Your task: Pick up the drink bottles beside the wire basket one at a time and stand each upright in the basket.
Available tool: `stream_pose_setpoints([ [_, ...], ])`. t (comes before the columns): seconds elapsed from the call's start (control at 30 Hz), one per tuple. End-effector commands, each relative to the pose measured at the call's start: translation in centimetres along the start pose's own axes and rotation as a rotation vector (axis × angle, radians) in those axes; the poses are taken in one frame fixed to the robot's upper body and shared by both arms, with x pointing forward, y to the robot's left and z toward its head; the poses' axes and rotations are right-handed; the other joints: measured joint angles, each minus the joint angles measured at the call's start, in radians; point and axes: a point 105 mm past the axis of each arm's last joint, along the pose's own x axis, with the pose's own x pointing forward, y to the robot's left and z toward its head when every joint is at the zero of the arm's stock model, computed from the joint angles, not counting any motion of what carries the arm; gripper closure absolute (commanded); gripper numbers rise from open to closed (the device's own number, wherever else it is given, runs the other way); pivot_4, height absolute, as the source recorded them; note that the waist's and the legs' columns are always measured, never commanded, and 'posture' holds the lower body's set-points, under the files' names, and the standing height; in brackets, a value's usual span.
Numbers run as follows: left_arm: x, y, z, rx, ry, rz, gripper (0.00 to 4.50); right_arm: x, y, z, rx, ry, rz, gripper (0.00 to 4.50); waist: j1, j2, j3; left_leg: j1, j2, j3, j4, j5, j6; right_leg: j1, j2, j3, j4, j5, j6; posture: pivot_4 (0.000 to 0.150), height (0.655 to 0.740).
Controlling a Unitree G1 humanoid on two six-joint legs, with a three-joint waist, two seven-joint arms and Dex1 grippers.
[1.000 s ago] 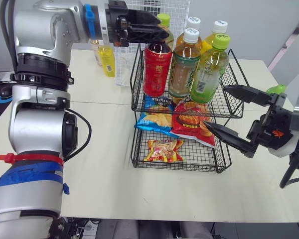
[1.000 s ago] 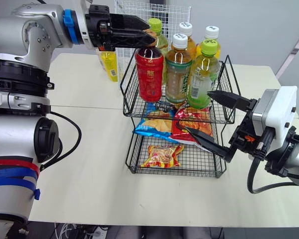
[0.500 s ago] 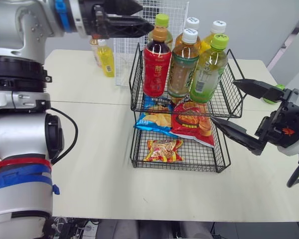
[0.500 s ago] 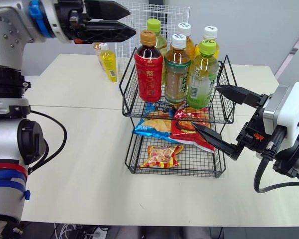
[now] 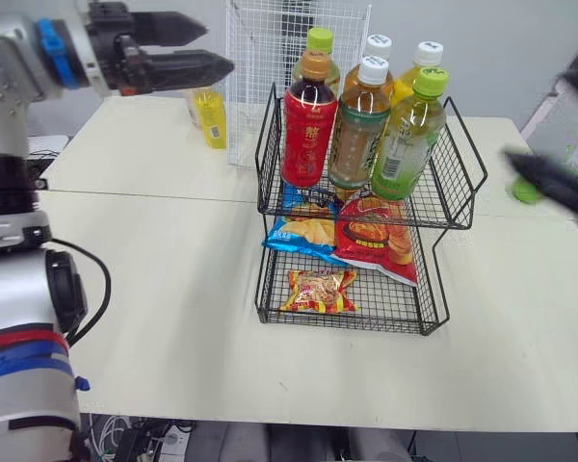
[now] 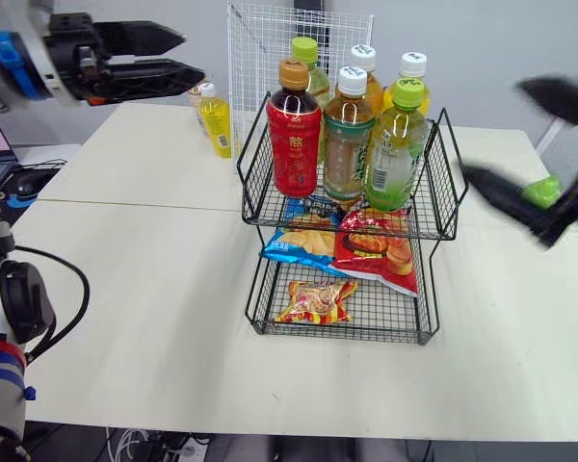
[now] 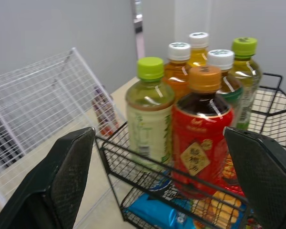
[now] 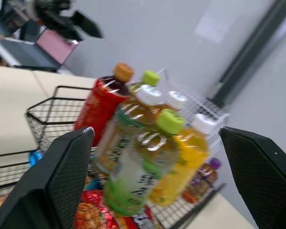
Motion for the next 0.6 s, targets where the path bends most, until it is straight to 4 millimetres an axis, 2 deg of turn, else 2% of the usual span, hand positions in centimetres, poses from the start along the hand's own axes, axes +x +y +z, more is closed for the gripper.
stream_pose_setpoints([
  [0.03, -1.9, 1.6, -0.5, 0.077, -0.009, 0.142, 0.02, -1.6, -2.4, 0.5, -0.034, -0.013, -0.098, 0.0, 0.0, 0.002, -0.001, 0.0, 0.0, 0.001, 0.0, 0.0, 0.0, 0.0, 0.0, 0.001, 0.0, 0.0, 0.0, 0.15, 0.736],
  [0.2, -3.2, 3.3, -4.4, 0.095, 0.009, 0.303, 0.02, -2.8, -5.4, -1.8, -0.063, 0.018, -0.231, 0.0, 0.0, 0.002, -0.001, 0.001, 0.0, 0.001, 0.001, 0.0, 0.0, 0.001, -0.001, 0.001, 0.001, 0.0, 0.0, 0.15, 0.736],
  [0.33, -4.9, 4.0, -8.4, 0.059, -0.003, 0.433, 0.02, -4.0, -7.3, -6.3, -0.125, 0.122, -0.344, 0.0, -0.001, 0.002, -0.002, 0.001, 0.0, 0.001, 0.001, 0.0, 0.0, 0.001, 0.0, 0.001, 0.001, 0.0, 0.0, 0.15, 0.736],
  [0.43, -5.5, 3.8, -12.2, 0.059, 0.032, 0.505, 0.02, -5.0, -8.3, -10.2, -0.106, 0.176, -0.437, 0.0, -0.001, 0.003, -0.002, 0.001, 0.0, 0.002, 0.001, 0.0, 0.0, 0.0, -0.001, 0.002, 0.001, 0.0, 0.0, 0.15, 0.736],
  [0.53, -5.7, 3.3, -14.5, 0.062, 0.053, 0.546, 0.02, -5.5, -8.4, -12.5, -0.09, 0.205, -0.469, 0.0, 0.001, 0.003, -0.002, 0.001, 0.0, 0.002, 0.001, 0.0, 0.0, 0.0, -0.001, 0.002, 0.001, 0.0, 0.0, 0.15, 0.736],
  [0.6, -6.0, 2.8, -17.6, 0.034, 0.097, 0.608, 0.02, -6.1, -7.7, -15.2, -0.066, 0.245, -0.495, 0.0, 0.002, 0.003, -0.002, 0.001, 0.0, 0.002, 0.001, 0.0, 0.0, 0.0, -0.001, 0.002, 0.001, 0.0, 0.0, 0.15, 0.736],
])
